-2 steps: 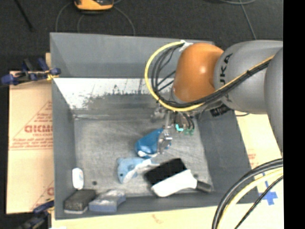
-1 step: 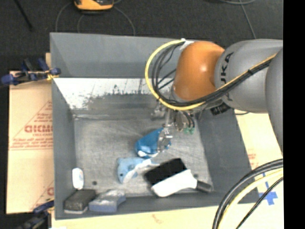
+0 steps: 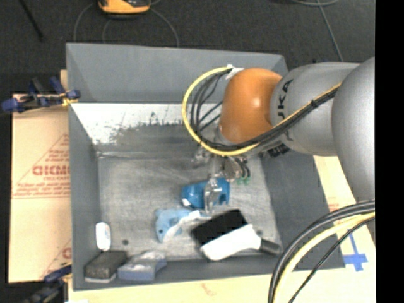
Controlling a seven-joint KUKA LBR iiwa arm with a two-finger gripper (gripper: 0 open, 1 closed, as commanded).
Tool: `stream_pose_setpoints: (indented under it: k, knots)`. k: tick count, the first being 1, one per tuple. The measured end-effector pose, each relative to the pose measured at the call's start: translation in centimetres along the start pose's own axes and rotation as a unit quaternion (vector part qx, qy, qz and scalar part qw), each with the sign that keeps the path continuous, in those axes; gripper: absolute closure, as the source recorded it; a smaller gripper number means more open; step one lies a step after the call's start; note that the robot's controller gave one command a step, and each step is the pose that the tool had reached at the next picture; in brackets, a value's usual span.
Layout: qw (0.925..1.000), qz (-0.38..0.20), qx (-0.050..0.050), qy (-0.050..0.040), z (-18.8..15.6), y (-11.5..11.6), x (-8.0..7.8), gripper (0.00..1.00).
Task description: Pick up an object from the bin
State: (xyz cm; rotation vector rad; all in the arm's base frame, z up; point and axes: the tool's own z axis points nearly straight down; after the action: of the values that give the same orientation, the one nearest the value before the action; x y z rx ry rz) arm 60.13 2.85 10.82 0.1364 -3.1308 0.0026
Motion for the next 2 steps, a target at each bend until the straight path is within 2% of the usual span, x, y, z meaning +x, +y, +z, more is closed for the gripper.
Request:
stream_pose_setpoints:
  k: [1,2]
  knots:
    - [0.9998,-0.018,-0.001,-0.0035,3.3,0.2,-0.2,0.0]
    - [0.9954,-0.096,0.0,-0.0051,0.9,0.0,1.1,0.0]
